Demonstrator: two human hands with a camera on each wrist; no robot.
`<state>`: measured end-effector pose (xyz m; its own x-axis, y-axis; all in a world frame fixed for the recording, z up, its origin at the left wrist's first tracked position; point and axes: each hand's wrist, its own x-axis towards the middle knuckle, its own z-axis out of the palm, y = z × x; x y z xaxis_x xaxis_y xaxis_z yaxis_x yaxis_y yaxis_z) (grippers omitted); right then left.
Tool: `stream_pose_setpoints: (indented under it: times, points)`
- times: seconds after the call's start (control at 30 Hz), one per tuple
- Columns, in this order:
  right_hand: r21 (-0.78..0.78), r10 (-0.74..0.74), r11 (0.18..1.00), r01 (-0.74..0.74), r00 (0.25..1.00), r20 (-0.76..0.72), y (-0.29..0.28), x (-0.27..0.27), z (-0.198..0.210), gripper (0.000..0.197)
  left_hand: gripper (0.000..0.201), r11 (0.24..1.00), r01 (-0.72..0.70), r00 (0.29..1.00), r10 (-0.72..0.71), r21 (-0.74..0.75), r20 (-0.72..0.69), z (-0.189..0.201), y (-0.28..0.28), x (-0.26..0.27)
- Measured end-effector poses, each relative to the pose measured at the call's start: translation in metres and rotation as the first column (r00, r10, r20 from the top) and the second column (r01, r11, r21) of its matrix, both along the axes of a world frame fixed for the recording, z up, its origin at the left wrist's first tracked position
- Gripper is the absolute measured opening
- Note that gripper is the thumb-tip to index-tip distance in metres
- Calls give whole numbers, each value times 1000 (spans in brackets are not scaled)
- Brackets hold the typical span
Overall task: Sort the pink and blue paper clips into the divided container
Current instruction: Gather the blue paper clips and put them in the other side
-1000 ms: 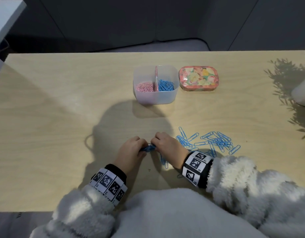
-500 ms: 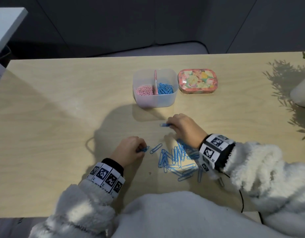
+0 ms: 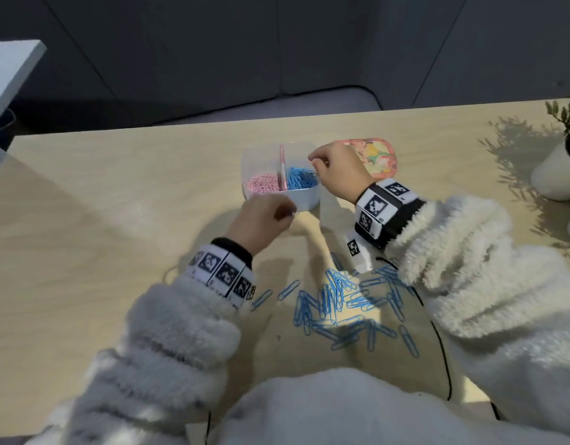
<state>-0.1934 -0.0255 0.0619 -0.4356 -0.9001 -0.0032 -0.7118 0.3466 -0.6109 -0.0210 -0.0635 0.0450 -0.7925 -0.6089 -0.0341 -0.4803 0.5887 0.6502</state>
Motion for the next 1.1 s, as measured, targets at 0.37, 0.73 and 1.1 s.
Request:
stream_pose_setpoints:
  times: [0.37, 0.73, 1.1]
  points:
    - [312, -30, 947, 76, 988, -150, 166, -12, -31, 39, 28, 992, -38, 995, 49, -121, 87, -1, -21, -69]
    - [573, -41, 820, 17, 999, 30, 254, -2, -71, 115, 50, 999, 12, 886, -34, 50, 463, -41, 52, 79]
    - [322, 86, 941, -100, 995, 57, 185, 37, -79, 53, 36, 981, 172, 931, -193, 94, 309, -60, 77, 24]
